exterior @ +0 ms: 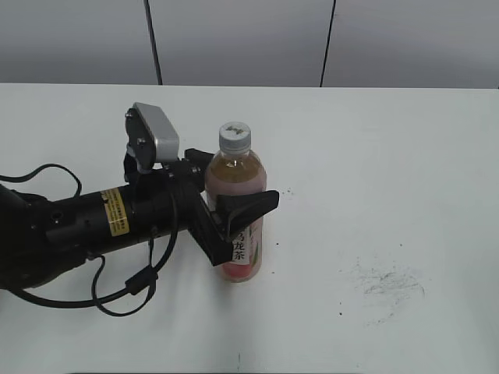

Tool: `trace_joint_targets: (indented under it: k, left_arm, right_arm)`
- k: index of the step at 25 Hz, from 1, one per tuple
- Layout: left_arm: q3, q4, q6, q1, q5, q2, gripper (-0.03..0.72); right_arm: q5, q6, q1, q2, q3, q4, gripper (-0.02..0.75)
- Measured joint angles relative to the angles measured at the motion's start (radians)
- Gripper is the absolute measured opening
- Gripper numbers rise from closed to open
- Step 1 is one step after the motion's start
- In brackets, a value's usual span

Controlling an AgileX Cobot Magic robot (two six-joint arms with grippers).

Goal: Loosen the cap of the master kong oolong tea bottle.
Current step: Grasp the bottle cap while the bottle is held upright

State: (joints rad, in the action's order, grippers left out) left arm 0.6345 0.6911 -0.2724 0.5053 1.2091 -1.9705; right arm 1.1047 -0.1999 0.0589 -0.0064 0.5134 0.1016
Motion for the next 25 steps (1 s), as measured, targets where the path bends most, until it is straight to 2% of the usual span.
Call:
trace_joint_targets:
  k: [13,18,25]
  left_arm:
    - [0.000,0.002,0.000,0.000,0.000,0.000,0.445]
    - [0.000,0.002,0.000,0.000,0.000,0.000,0.445]
    - [0.000,0.002,0.000,0.000,0.000,0.000,0.445]
  right_arm:
    - [0.000,0.000,0.000,0.014,0.000,0.011,0.522]
    - [-0.042,-0.010,0.000,0.162,0.018,0.140,0.522]
    - [-0.060,-0.205,0.000,0.490,0.117,0.333,0.522]
